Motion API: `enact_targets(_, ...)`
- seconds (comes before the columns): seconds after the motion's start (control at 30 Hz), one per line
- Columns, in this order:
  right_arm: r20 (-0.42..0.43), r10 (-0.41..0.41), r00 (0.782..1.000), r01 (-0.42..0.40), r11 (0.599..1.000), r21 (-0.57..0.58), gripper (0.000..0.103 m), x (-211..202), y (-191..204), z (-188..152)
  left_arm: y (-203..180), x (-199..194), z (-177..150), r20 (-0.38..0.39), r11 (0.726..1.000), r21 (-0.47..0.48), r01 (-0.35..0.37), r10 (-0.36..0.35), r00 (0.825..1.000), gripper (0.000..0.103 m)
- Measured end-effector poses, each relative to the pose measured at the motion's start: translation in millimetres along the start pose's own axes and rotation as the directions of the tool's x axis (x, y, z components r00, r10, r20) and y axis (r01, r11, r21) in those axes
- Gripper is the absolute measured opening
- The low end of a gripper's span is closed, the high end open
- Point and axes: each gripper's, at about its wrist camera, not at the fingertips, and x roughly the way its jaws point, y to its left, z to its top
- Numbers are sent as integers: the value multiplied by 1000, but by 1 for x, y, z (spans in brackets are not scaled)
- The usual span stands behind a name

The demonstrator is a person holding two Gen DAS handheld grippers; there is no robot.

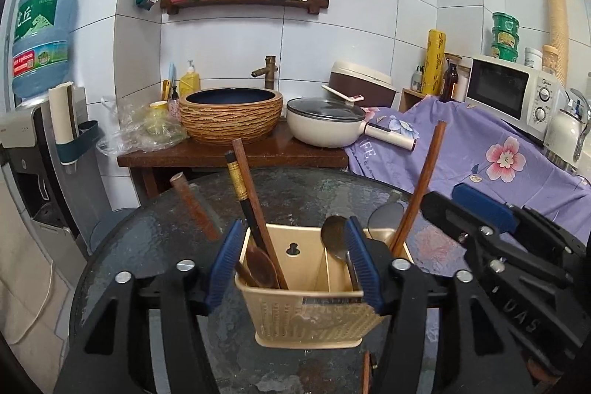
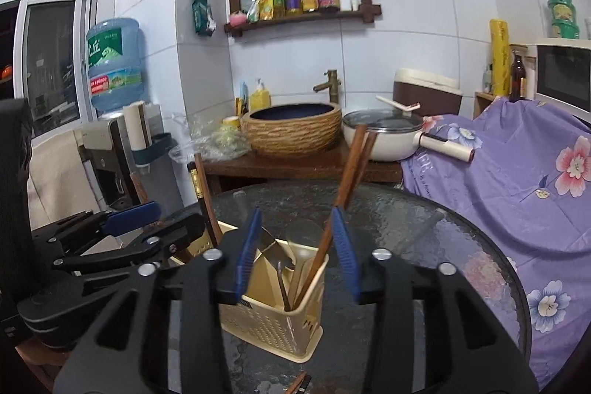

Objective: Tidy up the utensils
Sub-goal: 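Move both open tools down to the last chopsticks lying on the table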

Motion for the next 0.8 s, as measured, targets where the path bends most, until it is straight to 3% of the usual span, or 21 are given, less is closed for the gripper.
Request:
enact_targets(0.03,0,4,1000,-4,1000,20,54,-5,-4,-3,0,-3,-3,-2,1000,3,-2,2,1000,70)
enact_targets(0.1,7,-3,1000,2,998,56,60,-15,-13,-9,4,-9,-12,-1,1000,11,-20,20,1000,73)
enact_targets(0.27,-74,5,997,5,991,135,62,-28,-37,-35,22,-26,-44,-29,998,12,-67,68,997,78)
enact_targets(0.4,-167,4,986,14,994,104,62,-31,-40,-67,27,-34,-75,-86,997,35,-71,74,994,78)
enact_targets(0.53,-248,-2,969,25,996,91,62,-30,-42,-101,16,-35,-109,-164,996,90,-26,41,986,78)
enact_targets(0.63,-308,-2,951,35,994,103,62,-31,-45,-127,0,-35,-137,-244,991,127,46,-14,970,78)
enact_targets(0.8,-361,-6,932,44,994,97,62,-37,-48,-158,-23,-32,-167,-342,976,160,146,-84,936,57)
